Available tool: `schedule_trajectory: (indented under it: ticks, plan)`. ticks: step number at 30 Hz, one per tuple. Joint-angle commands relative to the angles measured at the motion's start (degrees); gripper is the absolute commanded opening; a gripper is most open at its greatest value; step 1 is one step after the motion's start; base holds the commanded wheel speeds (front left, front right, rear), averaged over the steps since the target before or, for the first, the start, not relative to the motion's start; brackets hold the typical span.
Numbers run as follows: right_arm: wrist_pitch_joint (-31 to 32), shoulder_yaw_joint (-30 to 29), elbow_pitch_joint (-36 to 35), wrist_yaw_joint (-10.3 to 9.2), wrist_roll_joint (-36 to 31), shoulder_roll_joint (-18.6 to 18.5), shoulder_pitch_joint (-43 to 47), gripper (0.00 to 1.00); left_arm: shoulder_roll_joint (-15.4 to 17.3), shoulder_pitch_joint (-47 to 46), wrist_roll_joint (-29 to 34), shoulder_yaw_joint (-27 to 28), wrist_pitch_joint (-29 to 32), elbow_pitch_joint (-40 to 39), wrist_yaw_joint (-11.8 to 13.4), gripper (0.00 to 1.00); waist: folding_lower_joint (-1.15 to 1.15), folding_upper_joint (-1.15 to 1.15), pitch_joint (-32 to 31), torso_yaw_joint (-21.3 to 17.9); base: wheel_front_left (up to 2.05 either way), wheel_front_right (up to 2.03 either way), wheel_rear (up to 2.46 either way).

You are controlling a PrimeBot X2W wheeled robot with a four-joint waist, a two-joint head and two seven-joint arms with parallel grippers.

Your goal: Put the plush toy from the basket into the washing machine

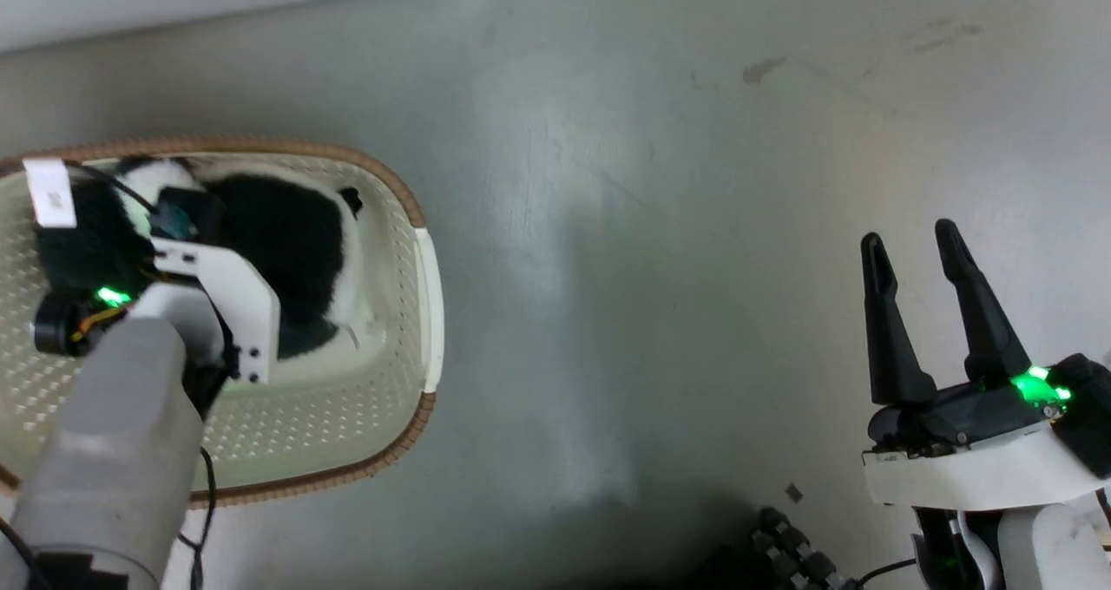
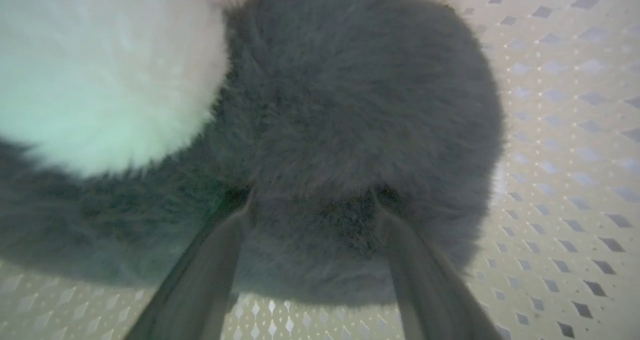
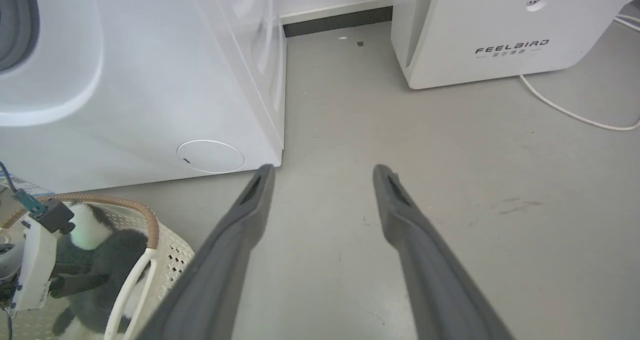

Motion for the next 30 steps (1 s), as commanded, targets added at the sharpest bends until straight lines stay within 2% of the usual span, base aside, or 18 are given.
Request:
schedule_trajectory:
  ticks: [1, 9, 10, 11, 20, 30]
  plan:
    - [-0.5, 0.2, -0.5, -0.05, 0.7, 0.0, -1.5, 1.00, 1.0, -0.7, -0.3, -0.5, 0.9, 2.1, 0.0, 1.00, -0.01, 0.00, 1.3, -0.6, 0.00, 0.00, 0.00]
    - [-1.4, 0.8, -1.1, -0.05, 1.9, 0.0, -2.4, 1.00, 2.3, -4.1, -2.0, -3.0, 1.6, 6.8, -0.5, 1.00, -0.01, 0.00, 5.2, -1.7, 0.00, 0.00, 0.00]
    - [-1.5, 0.9, -1.2, -0.05, 2.0, 0.0, -2.5, 1.00, 2.3, -4.4, -2.4, -3.3, 1.8, 7.4, -0.6, 0.45, -0.01, 0.00, 5.6, -1.9, 0.00, 0.00, 0.00]
    - [-1.7, 0.9, -1.1, -0.05, 2.1, 0.0, -2.7, 1.00, 2.3, -4.7, -2.8, -3.6, 1.9, 7.9, -0.7, 0.00, -0.01, 0.00, 5.9, -2.0, 0.00, 0.00, 0.00]
    - [-2.2, 0.2, -0.9, -0.05, 2.1, 0.0, -3.6, 1.00, 1.9, -4.8, -5.5, -5.4, -0.2, 10.0, -0.9, 0.00, -0.01, 0.00, 4.5, -1.6, 0.00, 0.00, 0.00]
    - [-2.2, -2.0, 1.1, -0.05, -0.7, 0.0, -2.6, 1.00, -1.8, 0.5, -8.9, -6.1, -6.8, 9.8, -0.9, 0.00, -0.01, 0.00, -6.6, 1.2, 0.00, 0.00, 0.00]
